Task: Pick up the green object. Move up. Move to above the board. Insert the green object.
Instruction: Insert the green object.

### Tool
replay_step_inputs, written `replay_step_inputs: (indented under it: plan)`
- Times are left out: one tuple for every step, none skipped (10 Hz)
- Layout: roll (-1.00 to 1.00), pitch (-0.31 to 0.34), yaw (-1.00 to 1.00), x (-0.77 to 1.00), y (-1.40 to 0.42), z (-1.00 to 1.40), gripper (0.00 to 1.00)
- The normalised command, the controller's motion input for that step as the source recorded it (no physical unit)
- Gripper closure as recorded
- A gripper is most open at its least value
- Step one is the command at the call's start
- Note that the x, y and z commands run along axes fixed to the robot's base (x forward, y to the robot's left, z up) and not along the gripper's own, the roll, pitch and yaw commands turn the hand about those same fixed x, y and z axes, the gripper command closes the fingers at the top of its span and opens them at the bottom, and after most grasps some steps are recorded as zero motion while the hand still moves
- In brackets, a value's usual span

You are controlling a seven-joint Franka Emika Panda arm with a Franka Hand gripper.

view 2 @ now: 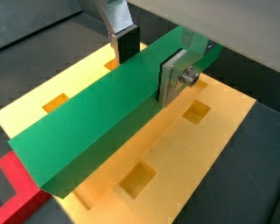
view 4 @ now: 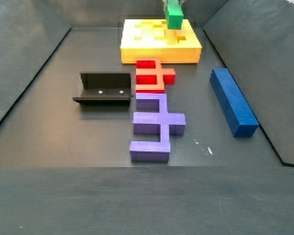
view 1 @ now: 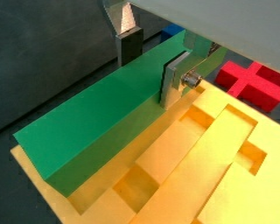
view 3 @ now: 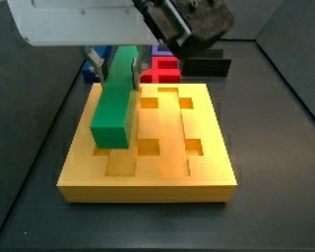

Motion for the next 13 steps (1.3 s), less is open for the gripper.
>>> replay_step_inputs:
  plan:
    - [0.25, 0.0, 0.22, 0.11, -0.25, -0.38, 1.0]
    - [0.26, 0.0, 0.22, 0.06, -0.21, -0.39, 1.0]
    - [0.28, 0.0, 0.18, 0.1, -0.17, -0.4, 1.0]
    - [0.22, 0.0, 0.0, 0.11, -0.02, -0.42, 1.0]
    - [0.0, 0.0, -0.12, -0.01, 0.09, -0.17, 1.0]
    - [0.0, 0.0, -0.13, 0.0, 0.11, -0.08, 1.0]
    - [0.0, 0.0, -0.03, 0.0, 0.07, -0.06, 1.0]
    - [0.0, 0.0, 0.0, 0.0, 0.07, -0.09, 1.0]
    - [0.0, -0.01, 0.0, 0.0, 0.07, -0.15, 1.0]
    - [0.0, -0.05, 0.0, -0.05, 0.0, -0.19, 1.0]
    - [-0.01, -0.081, 0.0, -0.12, 0.0, -0.18, 1.0]
    - [-0.05, -0.076, 0.0, 0.0, -0.09, -0.19, 1.0]
    - [-0.03, -0.06, 0.0, 0.0, 0.0, -0.18, 1.0]
